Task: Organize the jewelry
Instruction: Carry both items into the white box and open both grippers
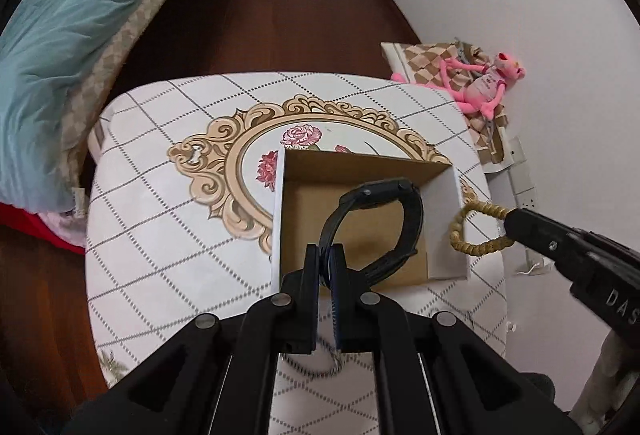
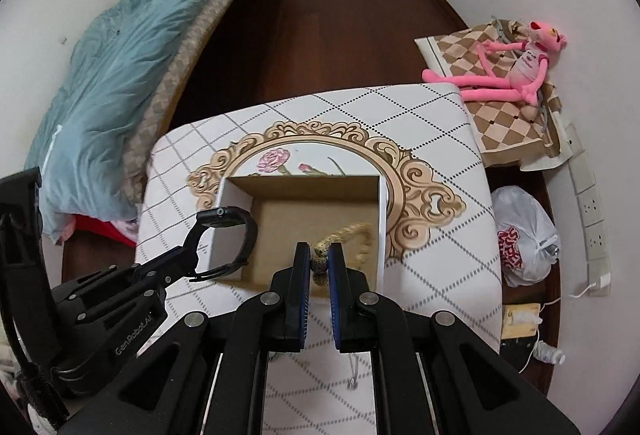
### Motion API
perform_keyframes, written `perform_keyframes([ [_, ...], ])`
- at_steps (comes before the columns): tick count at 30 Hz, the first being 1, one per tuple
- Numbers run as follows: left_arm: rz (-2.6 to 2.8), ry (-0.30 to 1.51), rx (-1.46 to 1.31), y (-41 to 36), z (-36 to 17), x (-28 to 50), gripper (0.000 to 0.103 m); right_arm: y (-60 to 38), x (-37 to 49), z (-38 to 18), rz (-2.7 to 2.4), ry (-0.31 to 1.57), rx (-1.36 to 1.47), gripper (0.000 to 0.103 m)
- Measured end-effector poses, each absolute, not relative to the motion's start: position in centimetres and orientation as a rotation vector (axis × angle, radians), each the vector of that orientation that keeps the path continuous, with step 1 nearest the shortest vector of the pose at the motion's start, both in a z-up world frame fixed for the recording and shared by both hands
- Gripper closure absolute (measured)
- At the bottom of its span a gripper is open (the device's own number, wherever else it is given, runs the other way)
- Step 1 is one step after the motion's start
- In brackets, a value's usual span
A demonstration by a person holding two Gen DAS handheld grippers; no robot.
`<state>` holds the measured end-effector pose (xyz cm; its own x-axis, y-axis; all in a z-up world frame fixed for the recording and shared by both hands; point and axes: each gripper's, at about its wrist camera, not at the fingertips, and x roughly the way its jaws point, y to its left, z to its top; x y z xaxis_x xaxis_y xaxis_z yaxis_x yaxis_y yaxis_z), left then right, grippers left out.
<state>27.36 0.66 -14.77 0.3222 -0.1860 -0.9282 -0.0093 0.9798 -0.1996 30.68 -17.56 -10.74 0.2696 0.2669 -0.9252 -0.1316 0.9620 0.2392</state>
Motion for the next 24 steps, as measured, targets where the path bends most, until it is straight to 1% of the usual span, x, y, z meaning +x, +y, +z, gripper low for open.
perform_keyframes([
  [1,-0.122,1.256,-0.185,0.6,-15.3,28.1,0.099,-17.4,31.4,-11.3,0.266,1.281,0.119,0.094],
  [3,-0.118,1.289,-0.196,0.5,-16.1,29.2,0.093,-17.0,32.7,-12.4,0.277,1.304,0.108,0.094],
  [6,-0.128,1.313,-0.228,0.4,-16.9,30.6,0.092,-16.9,34.2,-13.9,0.301,1.34,0.128,0.093],
  [7,-0.122,1.317,-0.222,0.3,-17.0,31.0,0.089,-17.0,34.5,-14.3,0.303,1.357,0.141,0.093],
  [8,-0.106,1.32,-0.205,0.3,-16.9,31.2,0.069,-17.1,34.8,-14.8,0.307,1.371,0.154,0.093],
  [9,-0.089,1.316,-0.193,0.3,-16.8,31.4,0.035,-17.2,35.0,-15.2,0.313,1.384,0.162,0.092],
  [10,-0.079,1.302,-0.187,0.4,-16.6,31.4,0.018,-17.4,35.0,-15.5,0.307,1.391,0.162,0.089],
  [11,-0.067,1.289,-0.175,0.6,-16.4,31.3,0.003,-17.5,35.0,-15.8,0.305,1.397,0.161,0.075],
  [12,-0.049,1.276,-0.164,0.8,-16.3,31.2,0.003,-17.8,35.1,-16.0,0.306,1.401,0.172,0.06],
  [13,-0.033,1.271,-0.154,1.1,-16.2,31.1,0.003,-18.0,35.1,-16.1,0.299,1.401,0.177,0.053],
  [14,-0.021,1.269,-0.145,1.2,-16.2,31.1,0.003,-18.3,35.0,-16.2,0.303,1.399,0.181,0.041],
  [15,0.006,1.262,-0.126,1.5,-16.3,31.0,0.003,-18.4,34.9,-16.2,0.298,1.396,0.179,0.036],
  [17,0.05,1.241,-0.095,2.0,-16.2,30.7,0.002,-18.5,34.6,-15.9,0.282,1.382,0.153,0.036],
  [19,0.083,1.219,-0.065,2.3,-16.2,30.2,0.002,-18.2,34.2,-15.7,0.244,1.369,0.092,0.024],
  [20,0.1,1.209,-0.05,2.5,-16.2,29.9,0.002,-18.1,33.8,-15.7,0.222,1.365,0.061,0.014],
  [21,0.111,1.201,-0.043,2.6,-16.2,29.7,0.002,-18.0,33.4,-15.8,0.192,1.359,0.03,0.013],
  [24,0.14,1.177,-0.024,2.9,-16.2,28.7,0.002,-18.0,32.2,-16.3,0.136,1.343,-0.023,0.012],
])
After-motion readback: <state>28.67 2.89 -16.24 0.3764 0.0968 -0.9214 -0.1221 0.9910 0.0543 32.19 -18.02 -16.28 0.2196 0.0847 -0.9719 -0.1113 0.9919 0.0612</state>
